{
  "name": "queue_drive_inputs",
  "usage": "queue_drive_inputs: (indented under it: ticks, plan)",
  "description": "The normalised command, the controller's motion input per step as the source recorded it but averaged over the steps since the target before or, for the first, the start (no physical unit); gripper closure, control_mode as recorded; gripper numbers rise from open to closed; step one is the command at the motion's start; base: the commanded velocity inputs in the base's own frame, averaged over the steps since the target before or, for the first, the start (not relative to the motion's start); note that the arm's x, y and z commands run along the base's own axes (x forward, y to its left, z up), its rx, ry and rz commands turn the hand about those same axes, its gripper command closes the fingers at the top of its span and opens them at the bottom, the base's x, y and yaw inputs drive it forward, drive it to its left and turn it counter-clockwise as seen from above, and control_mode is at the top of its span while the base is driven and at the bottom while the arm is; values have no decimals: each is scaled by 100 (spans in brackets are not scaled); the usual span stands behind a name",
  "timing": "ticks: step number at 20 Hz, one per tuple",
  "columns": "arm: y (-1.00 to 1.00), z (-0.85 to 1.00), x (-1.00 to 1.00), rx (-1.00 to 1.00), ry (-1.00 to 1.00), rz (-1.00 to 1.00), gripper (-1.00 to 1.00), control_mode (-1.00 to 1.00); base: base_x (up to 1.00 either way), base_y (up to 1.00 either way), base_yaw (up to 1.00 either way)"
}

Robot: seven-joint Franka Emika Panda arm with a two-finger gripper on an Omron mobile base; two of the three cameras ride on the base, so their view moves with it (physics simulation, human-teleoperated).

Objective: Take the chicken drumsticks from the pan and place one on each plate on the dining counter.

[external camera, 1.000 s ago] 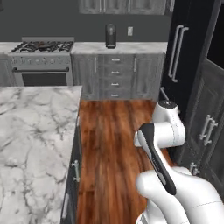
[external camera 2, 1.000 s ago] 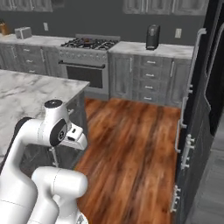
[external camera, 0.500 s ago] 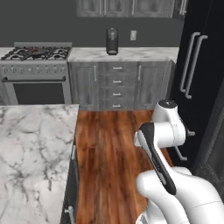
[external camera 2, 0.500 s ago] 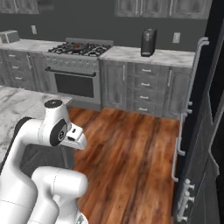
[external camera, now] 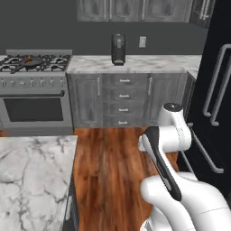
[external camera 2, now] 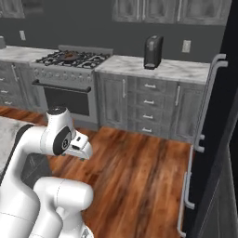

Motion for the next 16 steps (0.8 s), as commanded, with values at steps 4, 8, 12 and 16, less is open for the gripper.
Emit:
queue_drive_inputs:
  ticks: [4, 8, 12, 16]
  plan:
    - [0, 0, 0, 0, 0, 0, -100, 100, 100, -7, 7]
    - [0, 0, 0, 0, 0, 0, -100, 100, 100, -3, 12]
    - [0, 0, 0, 0, 0, 0, -100, 100, 100, 0, 18]
    - [0, 0, 0, 0, 0, 0, -100, 100, 100, 0, 25]
